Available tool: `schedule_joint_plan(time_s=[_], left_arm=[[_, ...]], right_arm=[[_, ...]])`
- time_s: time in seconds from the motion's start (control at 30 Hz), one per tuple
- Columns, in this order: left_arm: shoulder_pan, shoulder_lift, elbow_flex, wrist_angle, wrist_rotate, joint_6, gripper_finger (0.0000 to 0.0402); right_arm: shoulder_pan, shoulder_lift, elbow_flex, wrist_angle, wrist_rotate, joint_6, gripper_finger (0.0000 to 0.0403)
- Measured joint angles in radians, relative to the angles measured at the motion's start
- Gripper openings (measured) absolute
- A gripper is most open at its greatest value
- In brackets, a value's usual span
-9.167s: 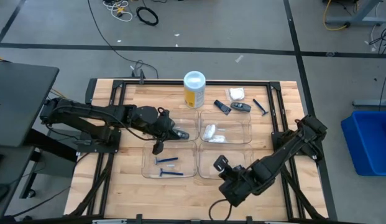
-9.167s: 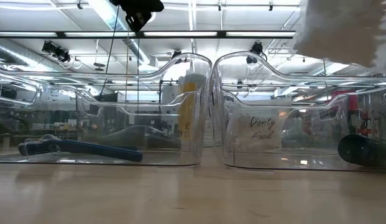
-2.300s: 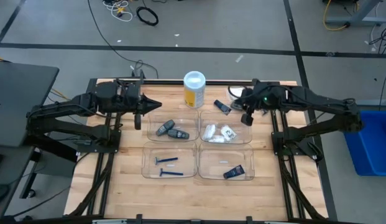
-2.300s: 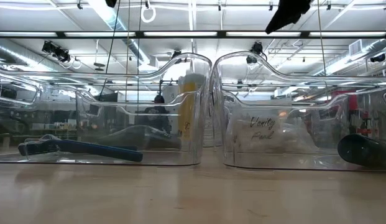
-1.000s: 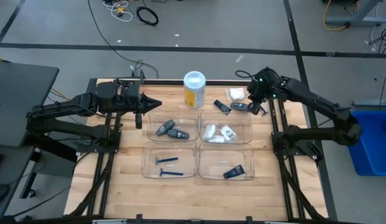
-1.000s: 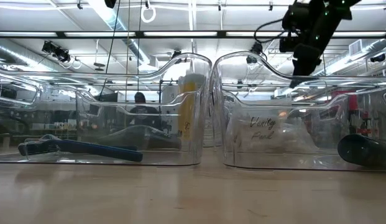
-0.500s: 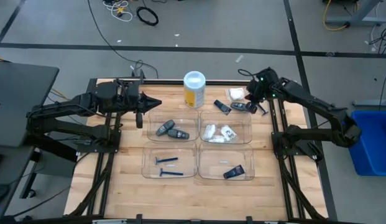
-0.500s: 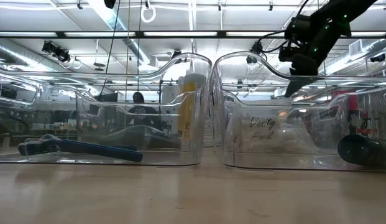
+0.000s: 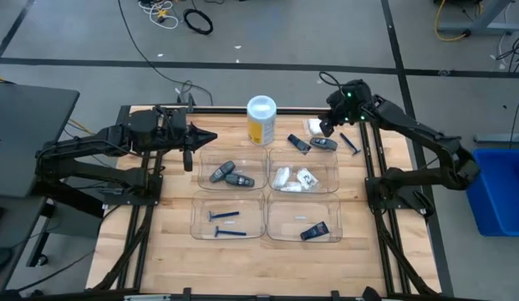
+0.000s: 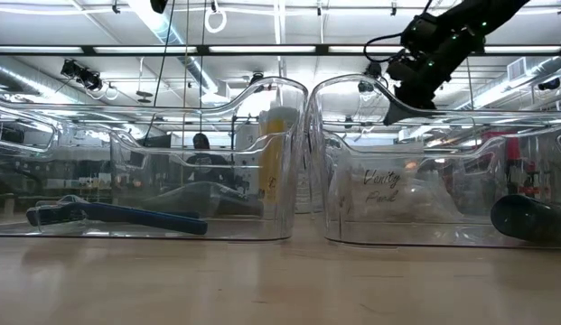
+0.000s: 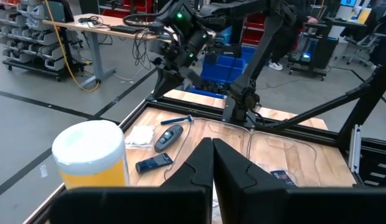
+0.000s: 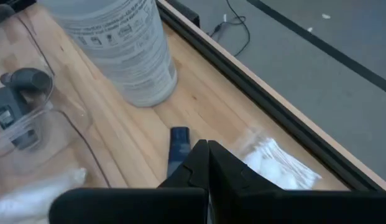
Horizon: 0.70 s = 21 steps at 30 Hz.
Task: Pick & Place Travel size toiletries
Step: Put the blue shaver cream into the bottom right transparent bin
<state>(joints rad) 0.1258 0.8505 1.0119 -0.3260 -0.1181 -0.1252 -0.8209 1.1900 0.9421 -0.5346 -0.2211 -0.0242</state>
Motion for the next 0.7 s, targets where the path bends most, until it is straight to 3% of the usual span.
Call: schedule_joint_plan(time_s=[0.7], left_arm=[[0.0, 0.0, 0.0, 0.001, -0.028, -0.002, 0.0015]], right_arm=[[0.125, 0.257, 0.162, 0.005, 0.0, 0.018, 0.0]])
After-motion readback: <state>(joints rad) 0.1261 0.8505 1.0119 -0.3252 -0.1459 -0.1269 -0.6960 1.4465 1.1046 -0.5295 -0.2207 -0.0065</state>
